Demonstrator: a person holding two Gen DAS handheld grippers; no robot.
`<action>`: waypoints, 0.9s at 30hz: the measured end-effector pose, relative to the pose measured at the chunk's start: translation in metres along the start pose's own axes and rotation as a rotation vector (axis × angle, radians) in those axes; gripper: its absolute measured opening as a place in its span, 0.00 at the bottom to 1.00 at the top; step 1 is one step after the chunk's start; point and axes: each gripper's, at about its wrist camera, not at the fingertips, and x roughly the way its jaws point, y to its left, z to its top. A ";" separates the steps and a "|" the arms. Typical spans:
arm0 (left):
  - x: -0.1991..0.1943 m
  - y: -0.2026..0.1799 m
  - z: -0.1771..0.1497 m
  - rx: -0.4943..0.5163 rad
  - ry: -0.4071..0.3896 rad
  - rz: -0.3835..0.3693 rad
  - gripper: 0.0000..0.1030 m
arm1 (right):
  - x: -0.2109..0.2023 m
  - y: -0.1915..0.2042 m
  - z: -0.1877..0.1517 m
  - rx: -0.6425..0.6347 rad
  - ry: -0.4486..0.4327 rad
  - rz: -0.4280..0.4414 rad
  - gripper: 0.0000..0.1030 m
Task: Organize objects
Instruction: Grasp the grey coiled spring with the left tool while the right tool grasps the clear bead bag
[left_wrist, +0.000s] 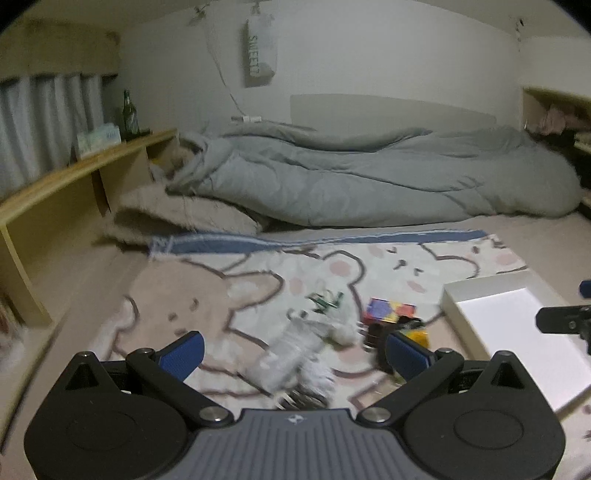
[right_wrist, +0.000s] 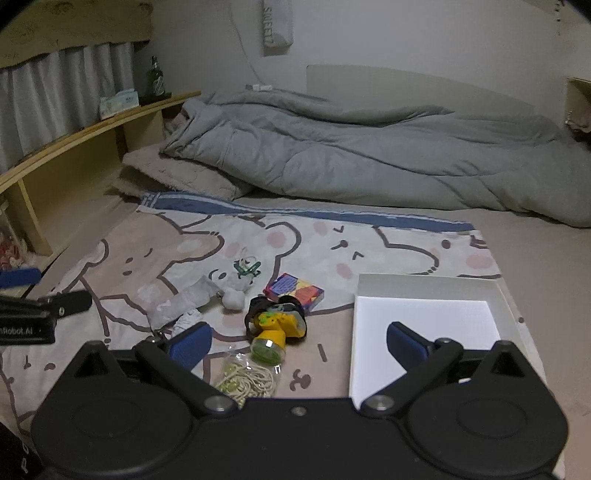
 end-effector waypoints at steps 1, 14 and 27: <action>0.005 0.000 0.003 0.017 0.001 0.006 1.00 | 0.004 0.002 0.003 -0.010 0.005 0.000 0.99; 0.081 0.013 -0.007 0.086 0.133 -0.140 1.00 | 0.079 0.018 0.014 0.048 0.137 0.111 0.99; 0.137 0.021 -0.034 0.167 0.352 -0.267 0.95 | 0.166 0.011 -0.029 0.339 0.438 0.115 0.99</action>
